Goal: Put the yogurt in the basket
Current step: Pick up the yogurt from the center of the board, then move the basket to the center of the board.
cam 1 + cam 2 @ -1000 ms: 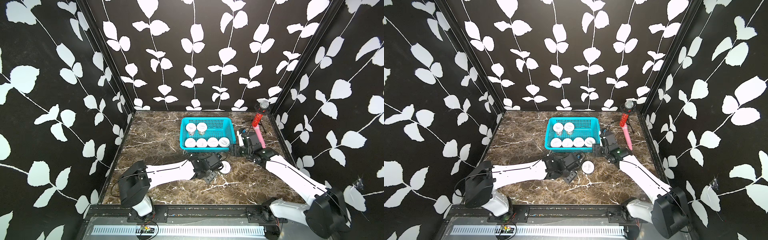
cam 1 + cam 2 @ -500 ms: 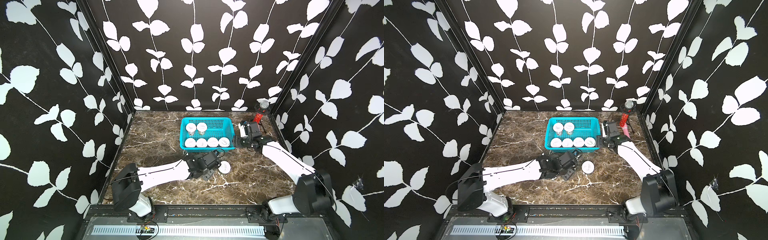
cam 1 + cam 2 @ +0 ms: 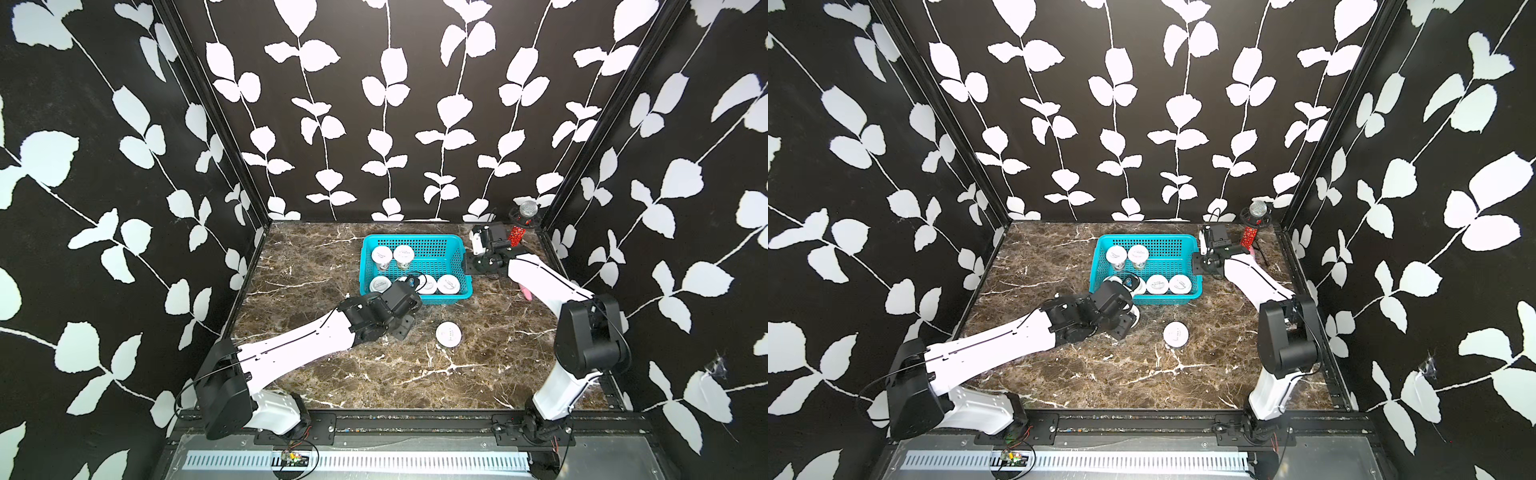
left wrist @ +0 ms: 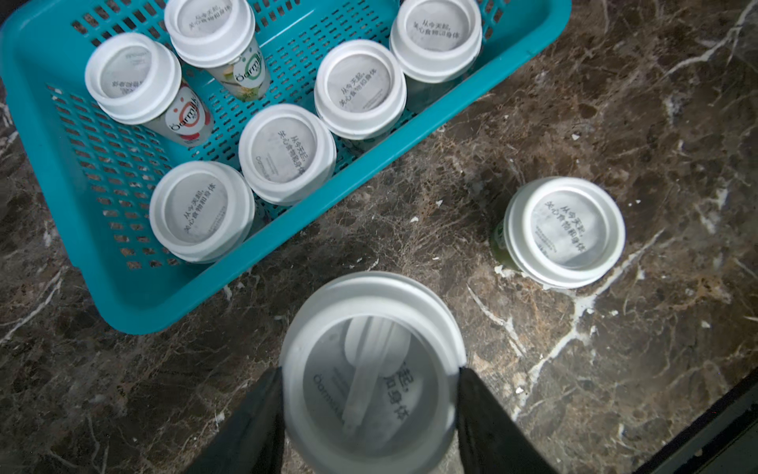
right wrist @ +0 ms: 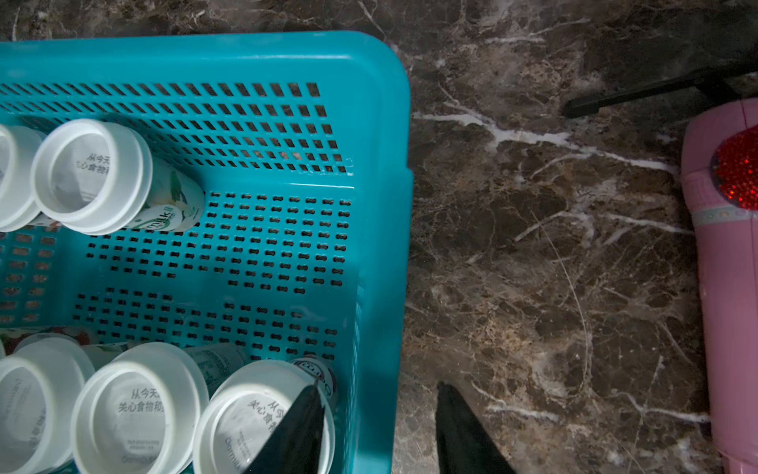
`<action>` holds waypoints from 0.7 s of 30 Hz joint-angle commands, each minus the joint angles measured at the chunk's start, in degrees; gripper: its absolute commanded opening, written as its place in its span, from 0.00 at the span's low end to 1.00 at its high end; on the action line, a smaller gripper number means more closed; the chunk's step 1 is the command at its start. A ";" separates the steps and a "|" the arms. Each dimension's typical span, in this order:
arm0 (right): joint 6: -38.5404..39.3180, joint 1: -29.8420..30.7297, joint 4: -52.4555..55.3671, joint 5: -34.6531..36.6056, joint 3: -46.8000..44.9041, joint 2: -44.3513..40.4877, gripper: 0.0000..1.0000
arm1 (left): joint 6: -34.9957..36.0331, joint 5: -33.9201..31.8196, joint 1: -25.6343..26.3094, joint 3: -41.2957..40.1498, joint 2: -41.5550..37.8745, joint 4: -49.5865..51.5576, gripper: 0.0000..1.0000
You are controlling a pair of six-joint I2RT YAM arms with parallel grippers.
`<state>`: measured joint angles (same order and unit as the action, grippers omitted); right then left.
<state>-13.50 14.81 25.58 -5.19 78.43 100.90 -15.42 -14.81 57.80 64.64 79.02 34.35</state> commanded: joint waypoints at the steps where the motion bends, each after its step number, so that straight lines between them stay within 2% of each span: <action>1: 0.93 -0.38 1.10 -0.34 3.74 1.41 0.45 | 1.92 0.35 -0.71 2.54 -1.81 1.90 0.57; 11: 0.66 -0.41 2.53 -0.33 6.86 5.64 0.40 | 5.00 1.30 -2.82 6.22 -1.33 2.66 0.57; 21: -0.65 -0.44 1.63 -2.17 4.89 5.17 0.25 | 6.08 2.29 -4.44 10.09 1.30 2.22 0.58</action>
<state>-13.54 14.57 27.75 -6.52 82.78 106.67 -10.37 -13.26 53.80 72.58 79.57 36.32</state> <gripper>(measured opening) 0.258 0.584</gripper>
